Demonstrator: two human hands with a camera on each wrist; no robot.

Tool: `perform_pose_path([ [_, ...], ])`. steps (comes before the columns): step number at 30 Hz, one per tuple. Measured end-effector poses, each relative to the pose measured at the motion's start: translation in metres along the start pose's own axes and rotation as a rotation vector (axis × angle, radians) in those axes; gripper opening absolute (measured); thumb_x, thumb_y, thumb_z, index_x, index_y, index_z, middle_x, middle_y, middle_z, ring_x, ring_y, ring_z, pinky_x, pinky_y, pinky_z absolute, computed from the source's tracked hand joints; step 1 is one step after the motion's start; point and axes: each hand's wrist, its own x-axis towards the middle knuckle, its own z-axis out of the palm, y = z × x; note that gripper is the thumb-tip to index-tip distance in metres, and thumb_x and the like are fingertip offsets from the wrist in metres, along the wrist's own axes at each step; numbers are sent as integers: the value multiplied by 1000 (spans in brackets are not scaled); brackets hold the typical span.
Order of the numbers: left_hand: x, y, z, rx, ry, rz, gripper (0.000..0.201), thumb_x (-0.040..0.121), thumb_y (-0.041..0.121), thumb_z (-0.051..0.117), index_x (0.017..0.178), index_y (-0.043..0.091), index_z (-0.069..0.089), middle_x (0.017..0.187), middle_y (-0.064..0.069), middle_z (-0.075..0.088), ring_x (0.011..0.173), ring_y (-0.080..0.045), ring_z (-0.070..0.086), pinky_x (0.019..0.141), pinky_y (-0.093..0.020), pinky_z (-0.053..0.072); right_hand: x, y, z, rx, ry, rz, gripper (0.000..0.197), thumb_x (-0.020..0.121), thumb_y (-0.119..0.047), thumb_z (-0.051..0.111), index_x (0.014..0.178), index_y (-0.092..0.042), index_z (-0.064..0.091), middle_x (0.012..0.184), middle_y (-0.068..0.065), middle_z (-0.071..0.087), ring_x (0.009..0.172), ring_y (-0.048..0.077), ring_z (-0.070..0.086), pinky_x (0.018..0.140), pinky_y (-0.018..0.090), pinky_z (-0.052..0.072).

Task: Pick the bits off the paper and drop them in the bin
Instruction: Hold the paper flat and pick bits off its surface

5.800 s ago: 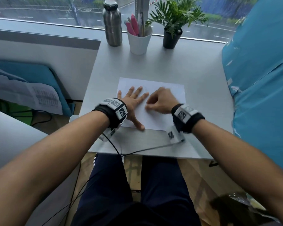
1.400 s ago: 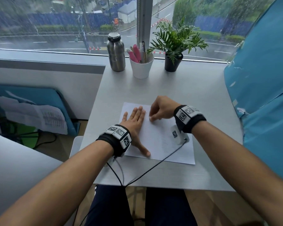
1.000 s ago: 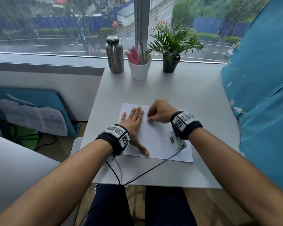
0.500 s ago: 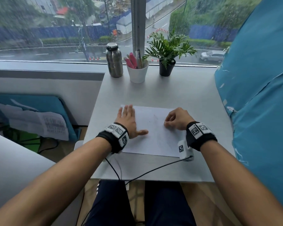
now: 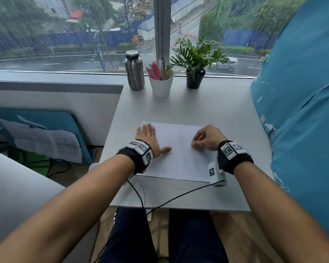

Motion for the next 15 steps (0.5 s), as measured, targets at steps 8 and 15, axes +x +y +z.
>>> perform_pose_path([
  [8, -2, 35, 16, -53, -22, 462, 98, 89, 74, 35, 156, 18, -11, 161, 0, -20, 149, -19, -16, 119, -48, -8, 2, 0, -2, 3, -25, 1, 10, 72, -25, 82, 82, -21, 79, 72, -5, 68, 67, 6, 61, 59, 14, 43],
  [15, 15, -39, 6, -190, 2, 13, 103, 87, 77, 31, 155, 14, -13, 162, -2, -20, 150, -19, -14, 119, -46, -4, 3, 2, -1, 13, -23, 14, 11, 72, -24, 82, 81, -20, 79, 74, -2, 70, 68, 8, 61, 60, 16, 43],
])
